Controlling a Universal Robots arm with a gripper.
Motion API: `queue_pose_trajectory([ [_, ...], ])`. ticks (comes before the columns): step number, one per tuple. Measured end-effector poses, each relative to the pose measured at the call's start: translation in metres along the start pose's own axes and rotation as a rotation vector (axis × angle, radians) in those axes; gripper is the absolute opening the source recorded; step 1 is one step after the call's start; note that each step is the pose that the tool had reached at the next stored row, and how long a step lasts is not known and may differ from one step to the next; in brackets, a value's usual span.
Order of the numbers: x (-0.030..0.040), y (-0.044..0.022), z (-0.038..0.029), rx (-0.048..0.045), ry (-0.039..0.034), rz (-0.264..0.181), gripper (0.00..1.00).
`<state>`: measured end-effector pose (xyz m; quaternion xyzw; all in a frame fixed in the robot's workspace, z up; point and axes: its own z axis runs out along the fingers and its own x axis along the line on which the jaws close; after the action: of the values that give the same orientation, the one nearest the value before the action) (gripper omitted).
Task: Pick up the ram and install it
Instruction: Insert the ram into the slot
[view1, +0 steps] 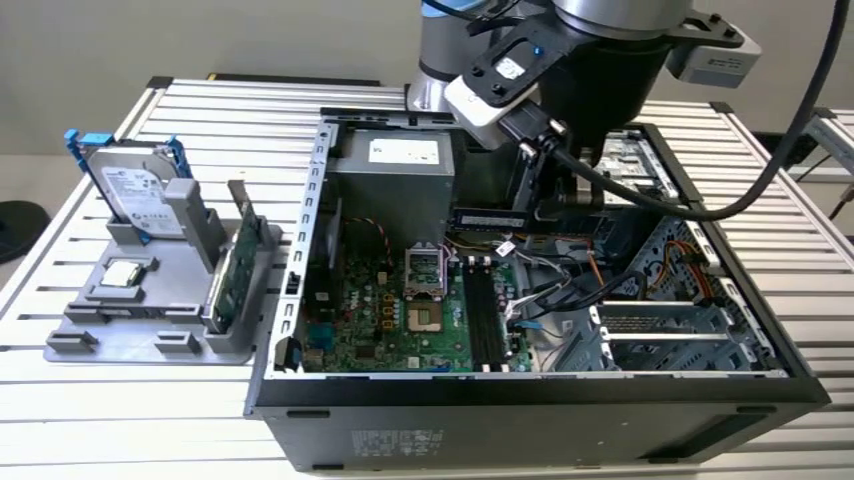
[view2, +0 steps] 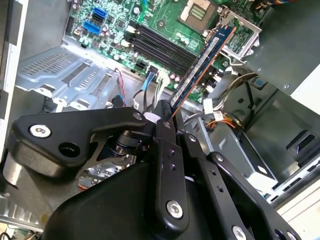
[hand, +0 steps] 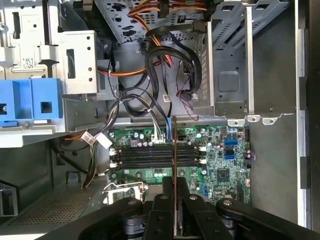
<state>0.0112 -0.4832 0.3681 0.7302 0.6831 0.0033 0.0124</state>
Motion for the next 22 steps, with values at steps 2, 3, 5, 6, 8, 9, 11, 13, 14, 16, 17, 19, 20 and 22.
queue_pose_trajectory([
  [2, 0.0006, 0.0001, 0.0017, -0.0004, -0.0002, 0.0, 0.0],
  [3, 0.0009, 0.0002, 0.0026, -0.0006, -0.0003, 0.0, 0.0],
  [5, 0.0013, 0.0003, 0.004, -0.0008, -0.0006, 0.0, 0.0],
  [6, 0.0015, 0.0003, 0.0048, -0.0009, -0.0007, 0.0, 0.0],
  [8, 0.0019, 0.0005, 0.0062, -0.001, -0.0009, 0.0, 0.0],
  [9, 0.002, 0.0006, 0.0067, -0.0011, -0.0011, 0.0, 0.0],
  [11, 0.002, 0.0006, 0.007, -0.0011, -0.0012, 0.0, 0.0],
  [13, 0.002, 0.0005, 0.0072, -0.0011, -0.0011, 0.0, 0.0],
  [14, 0.002, 0.0006, 0.0072, -0.001, -0.0011, 0.0, 0.0],
  [16, 0.002, 0.0006, 0.0072, -0.0011, -0.0011, 0.0, 0.0],
  [17, 0.002, 0.0006, 0.0072, -0.0011, -0.0011, 0.001, 0.0],
  [19, 0.002, 0.0006, 0.0072, -0.001, -0.0012, 0.002, 0.0],
  [20, 0.002, 0.0006, 0.0072, -0.001, -0.0012, 0.003, 0.0],
  [22, 0.002, 0.0005, 0.0072, -0.001, -0.0012, 0.005, 0.0],
])
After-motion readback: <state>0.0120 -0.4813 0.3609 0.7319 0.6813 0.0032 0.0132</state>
